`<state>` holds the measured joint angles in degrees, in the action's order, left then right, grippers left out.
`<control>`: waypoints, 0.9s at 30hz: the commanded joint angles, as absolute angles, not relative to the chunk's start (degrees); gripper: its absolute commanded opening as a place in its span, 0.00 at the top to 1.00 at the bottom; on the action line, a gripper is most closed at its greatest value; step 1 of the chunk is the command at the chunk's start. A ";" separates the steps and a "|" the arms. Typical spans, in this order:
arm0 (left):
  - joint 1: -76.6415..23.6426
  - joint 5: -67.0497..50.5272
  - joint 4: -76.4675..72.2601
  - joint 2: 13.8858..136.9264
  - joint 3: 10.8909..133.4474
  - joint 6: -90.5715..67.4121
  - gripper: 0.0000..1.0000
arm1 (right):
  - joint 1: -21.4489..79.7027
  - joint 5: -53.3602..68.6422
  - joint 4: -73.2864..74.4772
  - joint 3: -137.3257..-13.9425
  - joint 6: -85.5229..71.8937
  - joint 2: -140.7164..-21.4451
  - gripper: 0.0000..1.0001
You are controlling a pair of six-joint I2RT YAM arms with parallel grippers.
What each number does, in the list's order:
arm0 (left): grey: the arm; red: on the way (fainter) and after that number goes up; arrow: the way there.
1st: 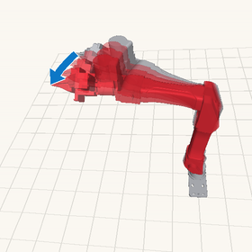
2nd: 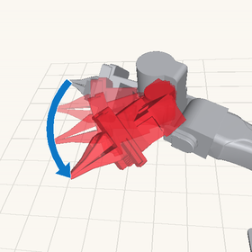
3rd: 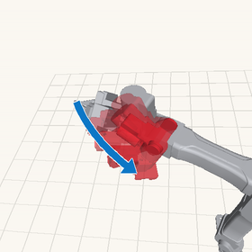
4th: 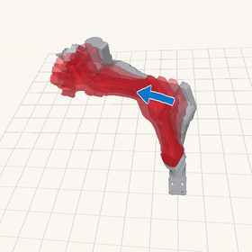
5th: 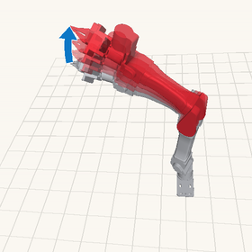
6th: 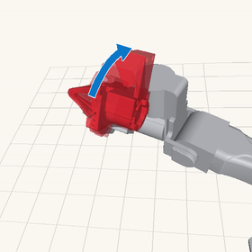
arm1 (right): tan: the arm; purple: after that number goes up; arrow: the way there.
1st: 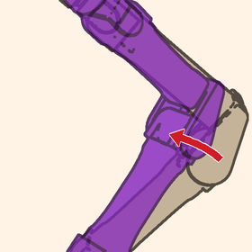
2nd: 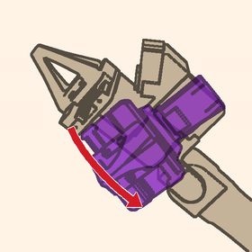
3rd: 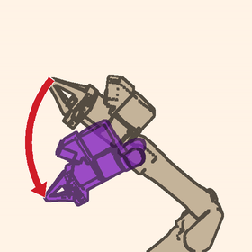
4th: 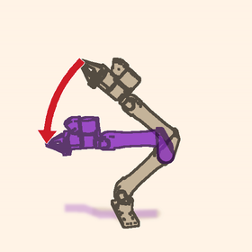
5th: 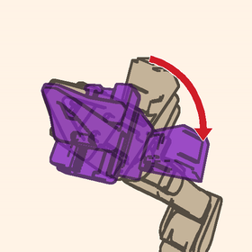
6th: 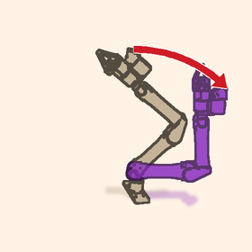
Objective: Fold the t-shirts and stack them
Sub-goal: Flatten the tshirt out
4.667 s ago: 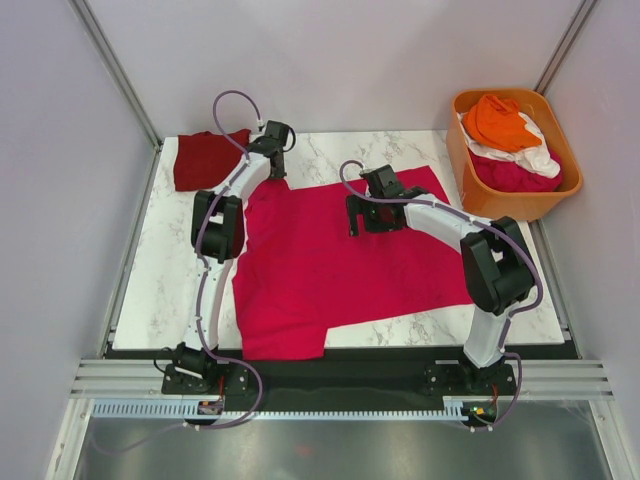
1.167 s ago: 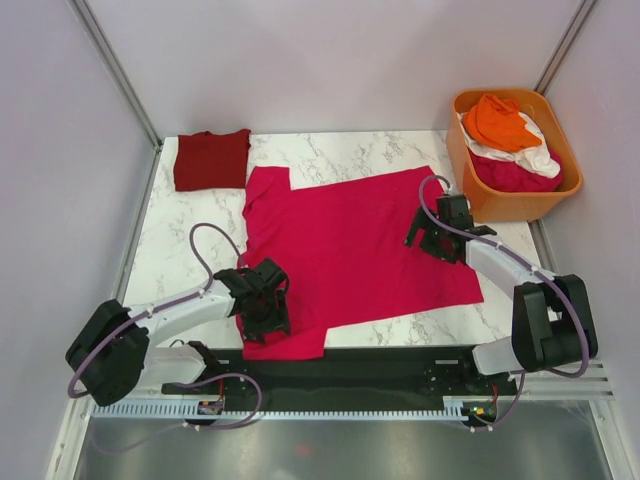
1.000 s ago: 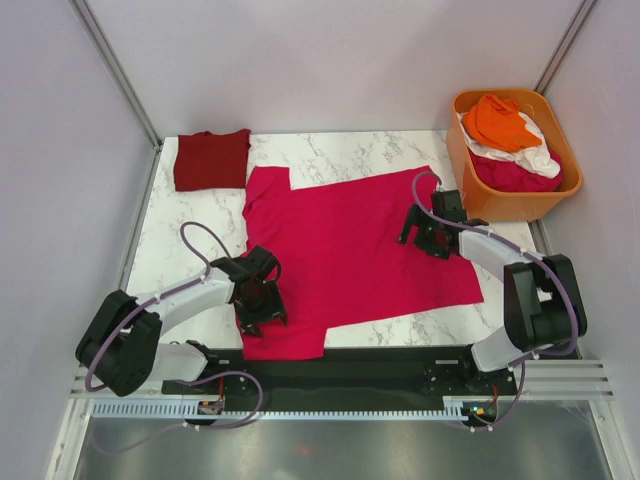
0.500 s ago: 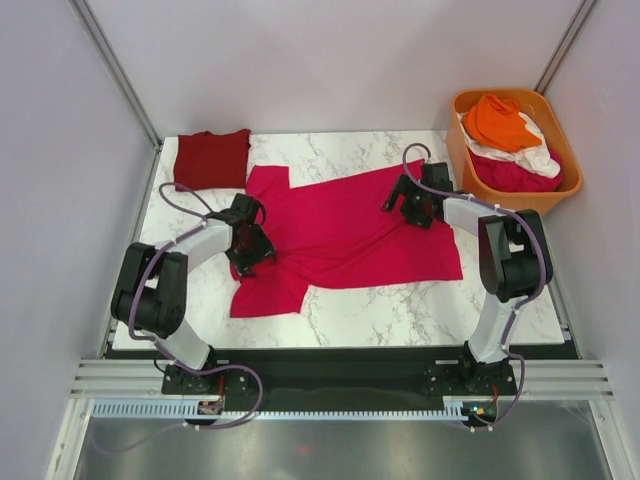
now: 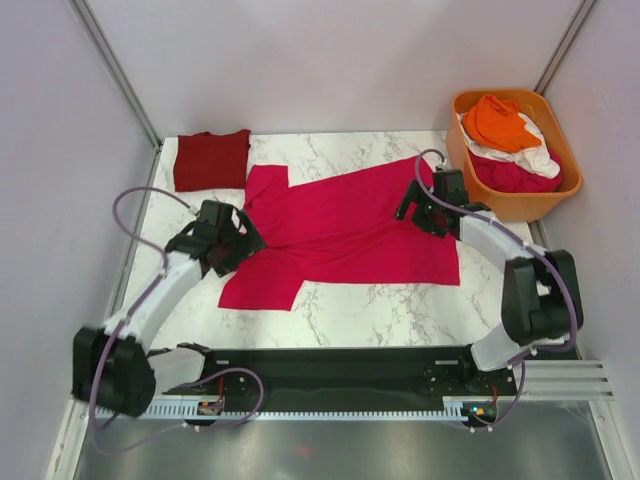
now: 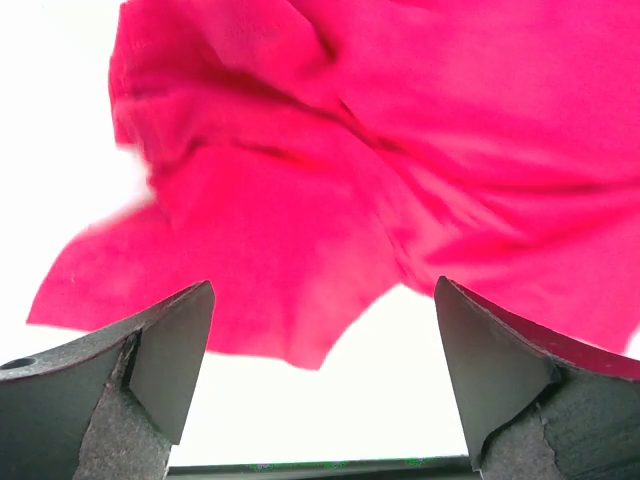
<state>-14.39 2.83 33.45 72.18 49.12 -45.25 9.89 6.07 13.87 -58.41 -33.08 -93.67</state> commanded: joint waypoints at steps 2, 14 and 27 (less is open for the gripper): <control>-15.38 0.44 37.97 57.51 40.97 -45.35 0.00 | 11.86 2.29 17.40 -54.94 -30.59 -81.50 0.02; -8.80 0.44 37.97 52.82 26.98 -45.35 0.00 | 8.62 8.08 17.05 -47.02 -30.50 -80.24 0.02; -5.01 0.44 37.97 57.30 27.07 -45.35 0.00 | 3.17 13.09 15.82 -45.88 -30.23 -82.44 0.02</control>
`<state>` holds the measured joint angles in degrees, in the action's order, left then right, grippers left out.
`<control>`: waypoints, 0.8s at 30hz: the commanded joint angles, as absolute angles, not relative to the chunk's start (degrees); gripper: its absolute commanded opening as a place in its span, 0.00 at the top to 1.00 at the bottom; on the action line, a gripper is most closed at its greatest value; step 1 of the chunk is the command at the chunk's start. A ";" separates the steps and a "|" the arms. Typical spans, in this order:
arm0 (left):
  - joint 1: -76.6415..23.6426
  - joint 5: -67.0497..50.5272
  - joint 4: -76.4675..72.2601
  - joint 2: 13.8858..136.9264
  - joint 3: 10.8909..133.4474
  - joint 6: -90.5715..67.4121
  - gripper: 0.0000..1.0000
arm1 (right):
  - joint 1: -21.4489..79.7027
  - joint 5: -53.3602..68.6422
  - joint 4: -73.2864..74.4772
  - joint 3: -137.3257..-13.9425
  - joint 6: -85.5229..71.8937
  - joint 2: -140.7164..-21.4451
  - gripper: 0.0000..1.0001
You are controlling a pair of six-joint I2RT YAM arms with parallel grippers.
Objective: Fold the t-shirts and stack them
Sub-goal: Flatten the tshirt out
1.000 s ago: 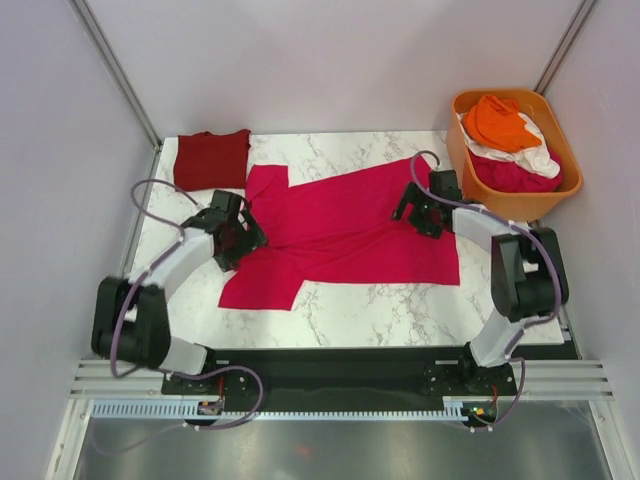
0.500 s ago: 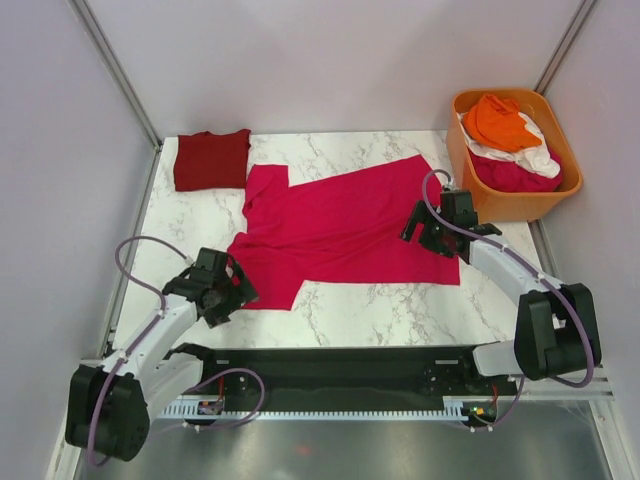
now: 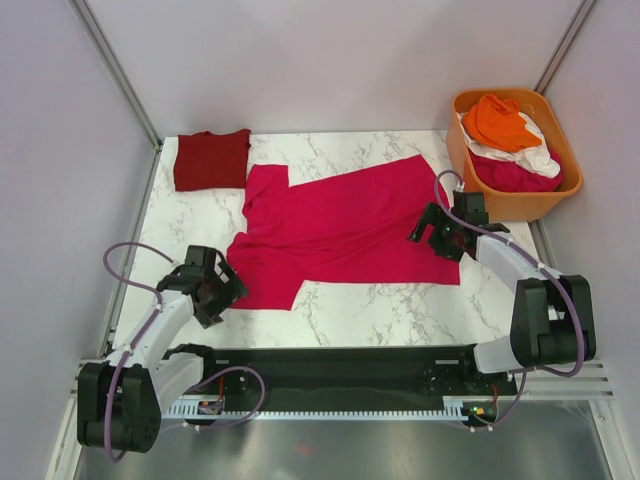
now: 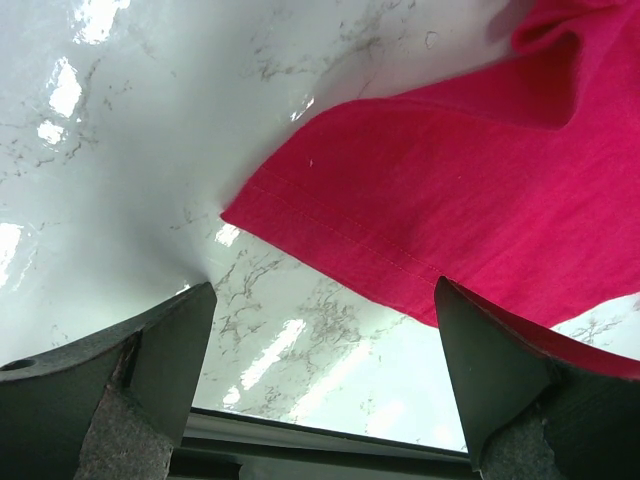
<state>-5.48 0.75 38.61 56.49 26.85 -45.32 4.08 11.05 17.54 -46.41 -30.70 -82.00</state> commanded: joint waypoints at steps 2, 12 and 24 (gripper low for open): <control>-4.84 0.44 37.97 58.35 27.77 -45.35 0.00 | 2.99 13.45 15.65 -45.70 -30.15 -82.62 0.02; -3.34 0.44 37.97 63.54 28.91 -45.35 0.00 | 2.46 13.18 15.64 -45.27 -29.71 -82.00 0.02; -1.05 0.44 37.97 64.96 29.19 -45.35 0.00 | 2.37 15.03 14.42 -45.53 -29.97 -82.44 0.04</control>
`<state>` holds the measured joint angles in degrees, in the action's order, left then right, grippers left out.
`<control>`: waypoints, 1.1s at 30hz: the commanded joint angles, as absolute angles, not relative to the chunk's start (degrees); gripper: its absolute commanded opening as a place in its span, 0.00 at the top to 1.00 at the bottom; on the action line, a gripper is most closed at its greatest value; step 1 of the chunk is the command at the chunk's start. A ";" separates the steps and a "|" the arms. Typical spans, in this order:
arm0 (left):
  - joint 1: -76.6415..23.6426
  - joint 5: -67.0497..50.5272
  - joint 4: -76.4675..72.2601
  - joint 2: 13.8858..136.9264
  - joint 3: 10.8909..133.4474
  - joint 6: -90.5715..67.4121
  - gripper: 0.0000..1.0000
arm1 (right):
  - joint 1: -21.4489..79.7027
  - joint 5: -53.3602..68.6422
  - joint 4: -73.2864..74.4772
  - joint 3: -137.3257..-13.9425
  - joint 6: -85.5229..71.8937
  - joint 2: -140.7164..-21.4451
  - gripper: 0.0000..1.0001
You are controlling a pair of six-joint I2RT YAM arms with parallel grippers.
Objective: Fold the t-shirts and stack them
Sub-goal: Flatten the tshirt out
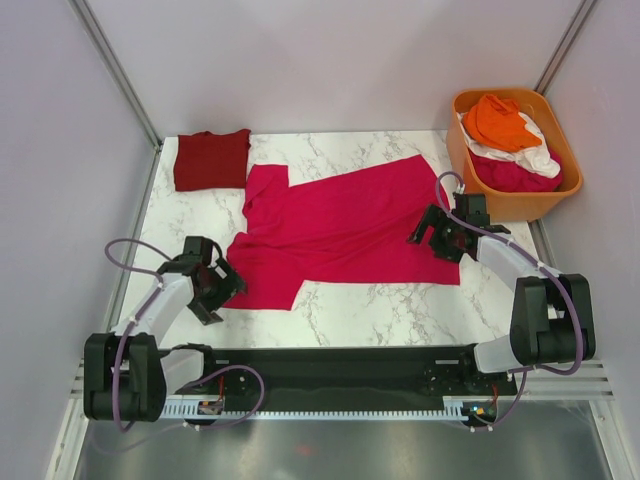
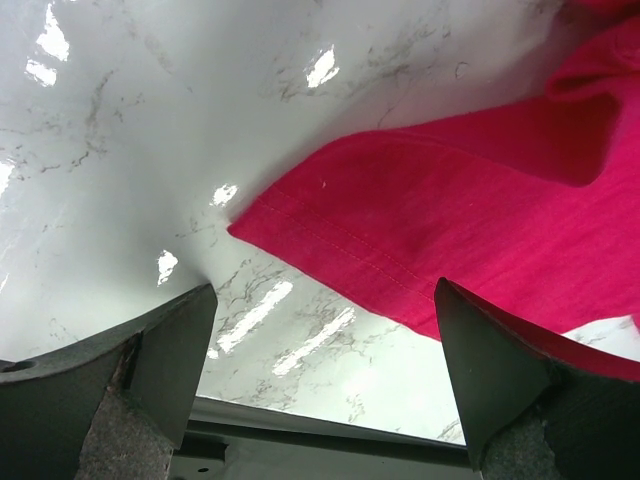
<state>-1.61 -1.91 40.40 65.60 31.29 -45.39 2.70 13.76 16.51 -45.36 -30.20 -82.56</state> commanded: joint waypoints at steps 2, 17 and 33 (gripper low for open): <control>-1.05 0.44 37.97 62.33 28.57 -45.35 0.00 | 2.37 15.38 13.80 -45.35 -30.14 -82.35 0.04; -1.05 -18.97 29.04 42.45 62.82 -31.37 0.97 | 2.37 26.45 6.77 -44.56 -33.40 -82.44 0.04; -1.05 -51.07 -8.43 57.65 91.06 -63.80 0.08 | 2.37 29.79 5.10 -45.62 -33.75 -80.33 0.02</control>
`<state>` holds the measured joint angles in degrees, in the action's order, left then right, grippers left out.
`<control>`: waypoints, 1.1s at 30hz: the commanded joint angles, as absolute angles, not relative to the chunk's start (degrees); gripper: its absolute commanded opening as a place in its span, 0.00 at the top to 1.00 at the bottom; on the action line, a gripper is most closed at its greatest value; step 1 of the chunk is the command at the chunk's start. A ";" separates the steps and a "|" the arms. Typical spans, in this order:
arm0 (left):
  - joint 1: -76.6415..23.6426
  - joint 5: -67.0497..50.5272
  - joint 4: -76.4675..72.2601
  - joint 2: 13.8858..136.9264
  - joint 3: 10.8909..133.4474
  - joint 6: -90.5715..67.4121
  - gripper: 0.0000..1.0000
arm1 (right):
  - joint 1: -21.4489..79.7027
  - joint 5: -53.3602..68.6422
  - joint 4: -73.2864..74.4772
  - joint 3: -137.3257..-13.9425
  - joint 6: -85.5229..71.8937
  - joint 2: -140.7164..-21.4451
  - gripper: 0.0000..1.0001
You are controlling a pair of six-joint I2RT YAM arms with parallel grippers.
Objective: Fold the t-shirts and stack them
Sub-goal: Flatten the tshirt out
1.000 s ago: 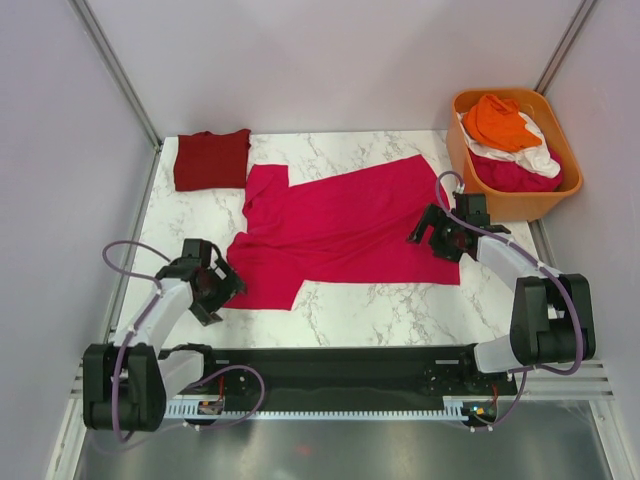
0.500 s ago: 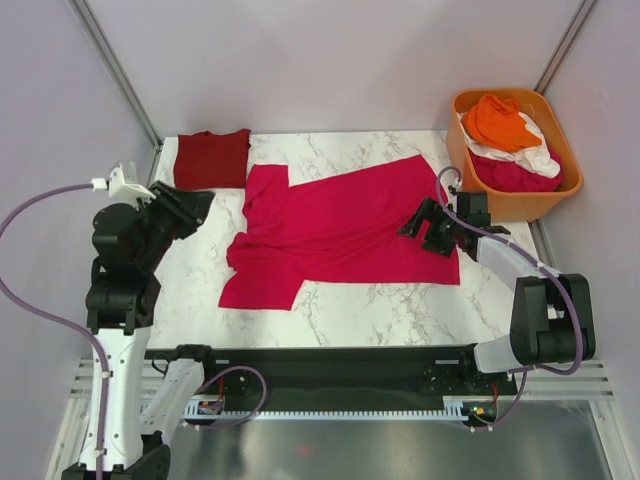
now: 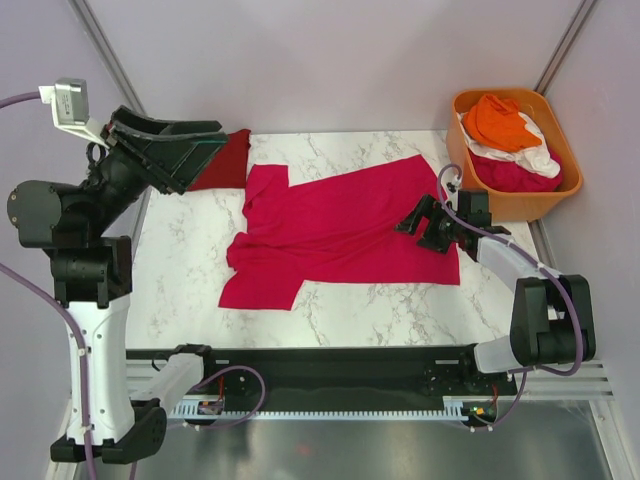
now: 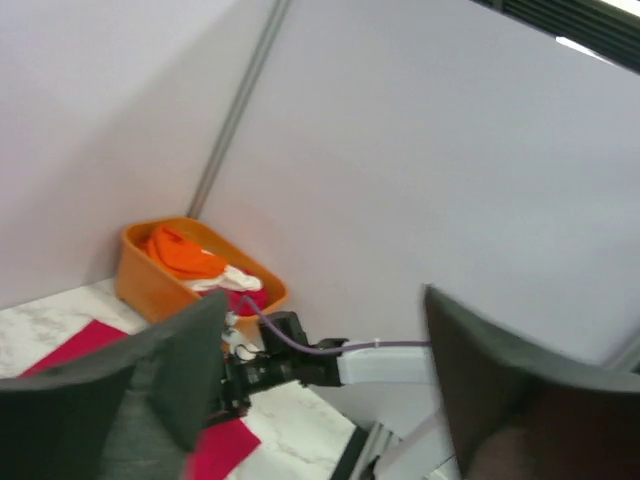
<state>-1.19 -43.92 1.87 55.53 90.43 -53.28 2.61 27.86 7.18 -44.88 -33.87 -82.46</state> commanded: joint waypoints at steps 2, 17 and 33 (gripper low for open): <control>-1.05 -48.11 -4.43 57.31 90.70 -58.30 0.69 | 2.46 29.62 5.36 -45.35 -33.22 -79.37 0.02; -0.88 5.98 48.17 53.08 51.63 -38.84 0.00 | 2.37 25.84 9.75 -45.79 -29.88 -78.04 0.02; -2.02 8.88 42.36 63.19 37.36 -48.60 0.03 | 2.37 26.10 10.02 -45.62 -29.62 -79.19 0.02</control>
